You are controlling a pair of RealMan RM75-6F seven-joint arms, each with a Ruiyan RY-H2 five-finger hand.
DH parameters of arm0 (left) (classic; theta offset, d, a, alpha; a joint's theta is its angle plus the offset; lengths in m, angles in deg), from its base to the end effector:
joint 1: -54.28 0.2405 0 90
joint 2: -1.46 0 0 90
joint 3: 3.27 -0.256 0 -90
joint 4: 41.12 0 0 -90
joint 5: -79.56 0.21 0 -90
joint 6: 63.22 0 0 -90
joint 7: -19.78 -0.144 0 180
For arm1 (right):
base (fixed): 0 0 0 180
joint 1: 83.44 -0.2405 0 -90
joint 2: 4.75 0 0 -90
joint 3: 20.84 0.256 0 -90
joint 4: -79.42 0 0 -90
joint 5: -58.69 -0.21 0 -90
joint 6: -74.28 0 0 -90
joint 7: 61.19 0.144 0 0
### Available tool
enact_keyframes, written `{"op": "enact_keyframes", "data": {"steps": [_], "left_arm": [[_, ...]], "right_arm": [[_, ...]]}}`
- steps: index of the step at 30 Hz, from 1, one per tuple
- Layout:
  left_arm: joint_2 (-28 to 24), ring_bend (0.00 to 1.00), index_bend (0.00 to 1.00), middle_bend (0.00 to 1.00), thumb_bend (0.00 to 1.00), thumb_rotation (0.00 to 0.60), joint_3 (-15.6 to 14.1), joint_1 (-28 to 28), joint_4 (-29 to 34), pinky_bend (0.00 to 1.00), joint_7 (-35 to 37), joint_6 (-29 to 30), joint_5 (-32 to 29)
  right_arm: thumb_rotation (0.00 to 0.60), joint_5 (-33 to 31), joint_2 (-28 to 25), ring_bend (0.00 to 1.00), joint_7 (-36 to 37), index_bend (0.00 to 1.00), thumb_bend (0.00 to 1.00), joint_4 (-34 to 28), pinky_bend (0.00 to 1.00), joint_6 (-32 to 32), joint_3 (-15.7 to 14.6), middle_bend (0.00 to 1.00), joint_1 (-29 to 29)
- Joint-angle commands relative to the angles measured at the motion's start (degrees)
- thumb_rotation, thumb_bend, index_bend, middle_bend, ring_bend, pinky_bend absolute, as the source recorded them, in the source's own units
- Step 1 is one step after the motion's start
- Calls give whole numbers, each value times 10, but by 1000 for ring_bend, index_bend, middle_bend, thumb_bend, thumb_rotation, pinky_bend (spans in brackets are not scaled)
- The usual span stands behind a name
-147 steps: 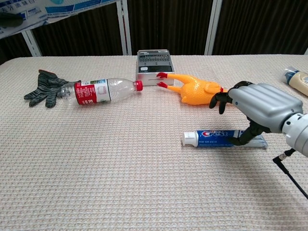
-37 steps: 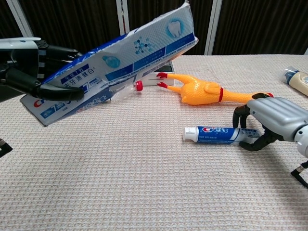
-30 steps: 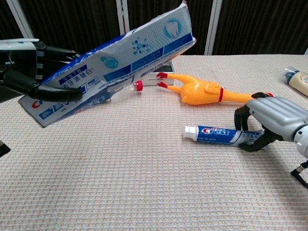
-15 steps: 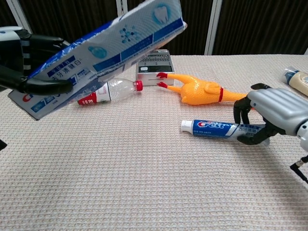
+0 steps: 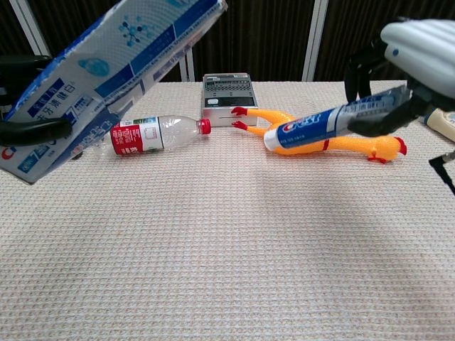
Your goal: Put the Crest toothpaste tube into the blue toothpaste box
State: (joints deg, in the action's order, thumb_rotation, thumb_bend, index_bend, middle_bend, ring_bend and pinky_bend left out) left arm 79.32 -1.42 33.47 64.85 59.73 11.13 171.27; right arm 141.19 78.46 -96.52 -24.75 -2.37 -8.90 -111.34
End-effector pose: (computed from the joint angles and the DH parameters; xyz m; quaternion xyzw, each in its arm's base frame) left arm -0.1617 0.2179 0.0508 -0.4517 -0.6437 -0.6062 0.1190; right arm -0.1227 -0.2750 0.0609 0.6793 -0.2437 0.4765 0.5021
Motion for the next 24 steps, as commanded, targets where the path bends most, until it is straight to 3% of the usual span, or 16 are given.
{"op": "enact_keyframes", "data": {"steps": [1,8,13,24], "left_arm": [[6,332,538,473,396,600,-9,3,-27,366,40,7,10],[0,307,538,458,396,600,-32,-9,-71,366,83,-13,32],[0,305,540,452,396,600,-40,-11,-97,366,108,-6,43],[7,305,543,447,381,600,-50,-10,-131,366,156,20,56]], "right_arm": [[600,13,-48,360,-69,652,372,-81,16,3,25,614,-16],[600,0,-125,360,-166,652,372,-230,16,28,62,614,-40],[600,-1,-169,360,-197,652,373,-299,16,45,82,614,-57],[600,17,-234,370,-180,652,393,-308,16,55,101,614,-69]]}}
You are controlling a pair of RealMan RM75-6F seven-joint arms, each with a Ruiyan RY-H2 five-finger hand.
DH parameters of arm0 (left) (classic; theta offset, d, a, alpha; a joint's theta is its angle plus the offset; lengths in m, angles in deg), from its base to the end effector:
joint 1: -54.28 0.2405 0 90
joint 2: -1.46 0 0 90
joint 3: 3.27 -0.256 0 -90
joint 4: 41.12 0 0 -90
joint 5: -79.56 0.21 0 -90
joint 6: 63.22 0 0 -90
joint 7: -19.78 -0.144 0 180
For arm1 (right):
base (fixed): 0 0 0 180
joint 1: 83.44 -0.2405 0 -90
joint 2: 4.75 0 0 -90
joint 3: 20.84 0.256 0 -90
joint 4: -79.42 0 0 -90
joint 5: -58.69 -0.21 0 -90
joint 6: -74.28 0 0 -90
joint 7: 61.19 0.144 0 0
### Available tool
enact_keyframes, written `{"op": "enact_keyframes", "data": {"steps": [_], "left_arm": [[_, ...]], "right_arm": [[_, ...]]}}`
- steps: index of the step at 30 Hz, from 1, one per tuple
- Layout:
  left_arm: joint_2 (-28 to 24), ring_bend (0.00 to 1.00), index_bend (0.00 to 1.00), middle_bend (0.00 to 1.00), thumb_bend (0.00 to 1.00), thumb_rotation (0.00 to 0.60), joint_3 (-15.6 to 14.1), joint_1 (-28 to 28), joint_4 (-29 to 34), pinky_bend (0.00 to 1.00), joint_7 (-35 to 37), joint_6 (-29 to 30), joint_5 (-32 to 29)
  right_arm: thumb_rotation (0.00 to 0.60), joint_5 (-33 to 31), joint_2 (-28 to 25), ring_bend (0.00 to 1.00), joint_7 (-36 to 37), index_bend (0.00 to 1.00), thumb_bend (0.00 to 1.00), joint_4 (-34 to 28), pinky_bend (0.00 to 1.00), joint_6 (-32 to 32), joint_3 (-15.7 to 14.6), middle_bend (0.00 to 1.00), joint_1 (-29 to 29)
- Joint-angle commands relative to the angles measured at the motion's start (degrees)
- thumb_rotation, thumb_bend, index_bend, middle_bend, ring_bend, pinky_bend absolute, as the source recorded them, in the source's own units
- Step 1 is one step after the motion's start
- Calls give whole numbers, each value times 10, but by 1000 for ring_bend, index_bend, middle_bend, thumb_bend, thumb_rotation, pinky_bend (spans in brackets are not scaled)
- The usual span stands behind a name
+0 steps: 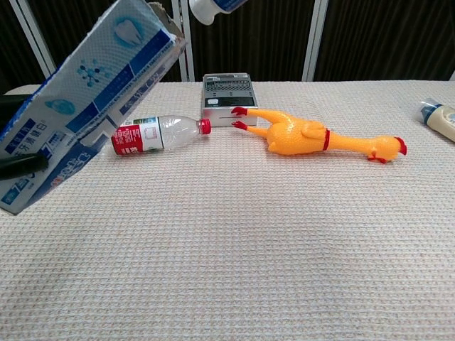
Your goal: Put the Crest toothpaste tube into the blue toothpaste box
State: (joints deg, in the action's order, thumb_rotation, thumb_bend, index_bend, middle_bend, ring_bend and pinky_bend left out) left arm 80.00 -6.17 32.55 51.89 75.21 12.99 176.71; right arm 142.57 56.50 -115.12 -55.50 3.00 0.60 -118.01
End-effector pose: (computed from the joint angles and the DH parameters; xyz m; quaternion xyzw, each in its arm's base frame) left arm -0.2049 0.2176 0.0406 -0.4582 -0.6638 -0.5849 0.0861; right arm -0.0013 -0.2393 0.1686 0.7114 -0.0461 0.5207 0.4698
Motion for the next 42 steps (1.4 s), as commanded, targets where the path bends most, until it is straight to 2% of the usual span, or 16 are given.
{"op": "enact_keyframes", "data": {"steps": [1,10,27,42], "left_arm": [[0,305,543,447,381,600,-3,0,-2,366,1,2,3],[-17,302,550,443,381,600,-7,-2,4,367,-16,4,0],[-47,301,554,440,381,600,-7,-7,42,367,-58,-1,-8],[-59,301,557,439,381,600,0,-8,21,367,-64,-22,-43]], "right_arm": [[600,2,-18,370,8,652,392,-1,16,2,7,614,-3],[600,15,-70,371,67,652,395,-1,16,-1,11,614,6],[600,130,-154,374,101,652,409,-1,16,6,-32,614,46],[600,143,-169,375,125,652,409,-1,16,-4,-43,614,65]]}}
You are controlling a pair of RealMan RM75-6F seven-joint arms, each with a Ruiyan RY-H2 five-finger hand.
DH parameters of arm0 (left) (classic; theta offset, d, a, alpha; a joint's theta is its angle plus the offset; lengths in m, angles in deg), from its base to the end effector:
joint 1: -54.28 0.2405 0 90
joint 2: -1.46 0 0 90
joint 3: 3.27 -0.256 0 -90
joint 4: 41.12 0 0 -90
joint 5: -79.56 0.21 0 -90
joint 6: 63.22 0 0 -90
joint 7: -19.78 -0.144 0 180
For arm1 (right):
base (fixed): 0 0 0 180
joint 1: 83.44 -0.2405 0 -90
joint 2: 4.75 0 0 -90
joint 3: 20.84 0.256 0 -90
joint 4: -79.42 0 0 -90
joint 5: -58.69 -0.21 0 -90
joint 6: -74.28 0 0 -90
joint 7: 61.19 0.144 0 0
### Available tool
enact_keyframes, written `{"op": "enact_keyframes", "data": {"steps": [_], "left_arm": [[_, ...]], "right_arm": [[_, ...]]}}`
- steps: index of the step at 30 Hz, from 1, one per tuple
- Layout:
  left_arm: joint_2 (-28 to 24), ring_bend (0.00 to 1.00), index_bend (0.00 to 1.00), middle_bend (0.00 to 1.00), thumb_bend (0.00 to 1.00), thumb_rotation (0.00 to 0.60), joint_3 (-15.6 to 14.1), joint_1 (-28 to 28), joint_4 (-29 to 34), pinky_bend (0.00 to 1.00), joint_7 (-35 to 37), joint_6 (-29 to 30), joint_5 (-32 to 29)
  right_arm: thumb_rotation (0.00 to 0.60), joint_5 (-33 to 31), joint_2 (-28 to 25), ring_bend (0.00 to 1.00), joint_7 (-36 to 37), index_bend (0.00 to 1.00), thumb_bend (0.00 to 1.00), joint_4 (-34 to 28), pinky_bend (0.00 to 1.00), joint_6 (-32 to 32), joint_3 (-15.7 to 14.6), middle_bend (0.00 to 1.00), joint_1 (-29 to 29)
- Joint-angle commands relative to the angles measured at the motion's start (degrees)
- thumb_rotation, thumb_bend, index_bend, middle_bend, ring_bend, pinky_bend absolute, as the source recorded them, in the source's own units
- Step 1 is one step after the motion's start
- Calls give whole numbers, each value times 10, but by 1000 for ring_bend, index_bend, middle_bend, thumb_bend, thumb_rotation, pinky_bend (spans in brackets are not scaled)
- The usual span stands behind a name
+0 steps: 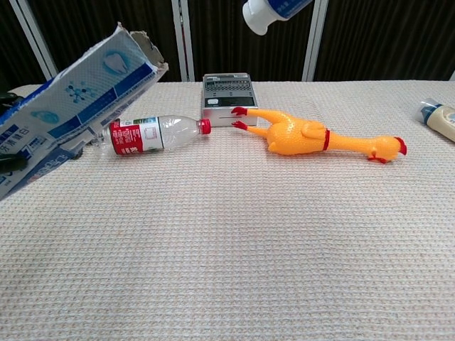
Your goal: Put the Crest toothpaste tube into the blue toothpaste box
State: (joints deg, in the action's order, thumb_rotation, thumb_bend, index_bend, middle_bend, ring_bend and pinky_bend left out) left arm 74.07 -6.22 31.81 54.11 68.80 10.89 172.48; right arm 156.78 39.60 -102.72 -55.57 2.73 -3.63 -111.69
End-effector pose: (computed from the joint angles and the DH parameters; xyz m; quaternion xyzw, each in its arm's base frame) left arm -0.2219 0.2275 0.0652 -0.4936 -0.6471 -0.5575 0.1635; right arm -0.0288 -0.2183 0.2010 0.7480 0.0193 0.4800 0.4580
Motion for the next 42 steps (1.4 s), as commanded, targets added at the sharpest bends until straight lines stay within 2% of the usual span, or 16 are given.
{"op": "enact_keyframes", "data": {"steps": [1,10,19,26,42], "left_arm": [[0,301,558,438,380,600,1,-1,-1,367,0,-3,-1],[15,302,559,438,381,600,3,-6,-7,367,-7,-17,-6],[18,301,563,442,381,600,20,0,-15,367,-16,-4,-22],[22,301,563,442,381,600,30,-8,-12,367,-32,-18,-32],[64,301,574,447,363,600,87,-59,-20,368,-119,-94,-105]], "right_arm": [[600,2,0,375,2,652,409,0,16,-3,-2,614,3],[600,16,4,375,18,652,409,0,16,-11,-3,615,7],[600,61,14,378,47,660,410,0,16,-25,-20,617,22],[600,66,31,378,45,661,412,0,16,-14,-23,617,18],[600,39,71,378,15,662,419,0,16,10,-20,618,7]]}}
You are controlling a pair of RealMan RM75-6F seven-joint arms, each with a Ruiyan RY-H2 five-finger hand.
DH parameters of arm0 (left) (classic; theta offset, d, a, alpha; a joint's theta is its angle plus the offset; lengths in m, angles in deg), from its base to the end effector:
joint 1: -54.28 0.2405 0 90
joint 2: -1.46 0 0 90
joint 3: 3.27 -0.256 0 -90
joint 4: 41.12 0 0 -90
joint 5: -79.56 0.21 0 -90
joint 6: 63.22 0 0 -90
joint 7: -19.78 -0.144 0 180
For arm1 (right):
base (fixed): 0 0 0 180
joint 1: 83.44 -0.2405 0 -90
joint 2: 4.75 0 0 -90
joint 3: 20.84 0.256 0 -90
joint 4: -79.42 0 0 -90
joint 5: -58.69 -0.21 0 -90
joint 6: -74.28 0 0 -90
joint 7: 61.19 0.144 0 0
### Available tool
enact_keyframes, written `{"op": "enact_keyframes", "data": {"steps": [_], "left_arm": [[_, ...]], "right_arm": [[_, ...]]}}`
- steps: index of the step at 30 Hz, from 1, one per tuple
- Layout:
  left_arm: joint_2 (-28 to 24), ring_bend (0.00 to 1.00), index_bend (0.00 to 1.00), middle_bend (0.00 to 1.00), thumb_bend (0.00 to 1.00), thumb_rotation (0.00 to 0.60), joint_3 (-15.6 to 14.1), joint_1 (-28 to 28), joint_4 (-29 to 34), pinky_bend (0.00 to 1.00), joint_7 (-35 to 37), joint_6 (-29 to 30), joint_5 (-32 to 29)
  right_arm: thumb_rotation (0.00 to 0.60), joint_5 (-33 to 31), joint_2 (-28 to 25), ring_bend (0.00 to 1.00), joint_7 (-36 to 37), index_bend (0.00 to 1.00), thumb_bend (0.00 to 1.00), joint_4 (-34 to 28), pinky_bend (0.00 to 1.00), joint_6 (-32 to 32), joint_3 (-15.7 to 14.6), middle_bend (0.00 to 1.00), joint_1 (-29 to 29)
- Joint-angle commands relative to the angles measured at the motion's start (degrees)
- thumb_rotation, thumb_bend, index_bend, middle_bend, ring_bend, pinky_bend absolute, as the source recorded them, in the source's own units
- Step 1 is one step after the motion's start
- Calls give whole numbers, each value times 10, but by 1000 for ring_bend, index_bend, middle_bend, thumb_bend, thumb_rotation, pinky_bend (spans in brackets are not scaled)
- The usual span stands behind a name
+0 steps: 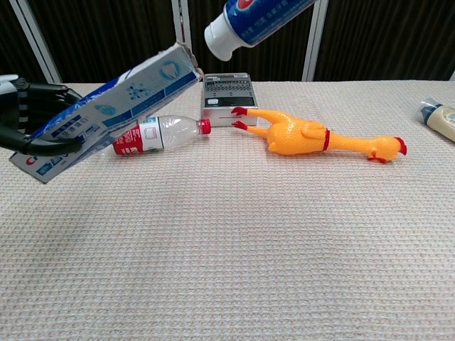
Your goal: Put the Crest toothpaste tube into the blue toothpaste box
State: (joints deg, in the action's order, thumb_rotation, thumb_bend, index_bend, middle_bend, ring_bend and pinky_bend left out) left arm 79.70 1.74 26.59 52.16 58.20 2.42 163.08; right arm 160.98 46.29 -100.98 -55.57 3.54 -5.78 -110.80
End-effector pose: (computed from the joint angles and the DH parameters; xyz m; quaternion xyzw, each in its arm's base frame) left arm -0.1965 0.2764 0.0406 -0.5140 -0.6267 -0.5486 0.2053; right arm -0.0266 -0.2055 0.1796 0.7476 -0.0149 0.5193 0.4138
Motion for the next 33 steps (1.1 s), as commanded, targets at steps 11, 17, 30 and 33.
{"op": "enact_keyframes", "data": {"steps": [11,17,30,33], "left_arm": [[37,301,574,443,354,600,4,-27,12,369,-27,-24,16],[27,302,575,444,353,600,3,-22,24,369,-28,-10,21],[13,302,576,444,354,600,-12,-11,26,369,-16,0,32],[10,301,576,445,353,600,-13,-8,27,370,-11,7,35]], "right_arm": [[600,-65,60,383,-29,666,430,14,16,22,27,619,-37],[600,-94,91,383,-39,667,430,33,16,34,32,619,-60],[600,-114,75,383,-24,667,431,38,16,0,51,620,-57],[600,-117,66,382,-16,667,430,38,16,-7,53,620,-53]]}}
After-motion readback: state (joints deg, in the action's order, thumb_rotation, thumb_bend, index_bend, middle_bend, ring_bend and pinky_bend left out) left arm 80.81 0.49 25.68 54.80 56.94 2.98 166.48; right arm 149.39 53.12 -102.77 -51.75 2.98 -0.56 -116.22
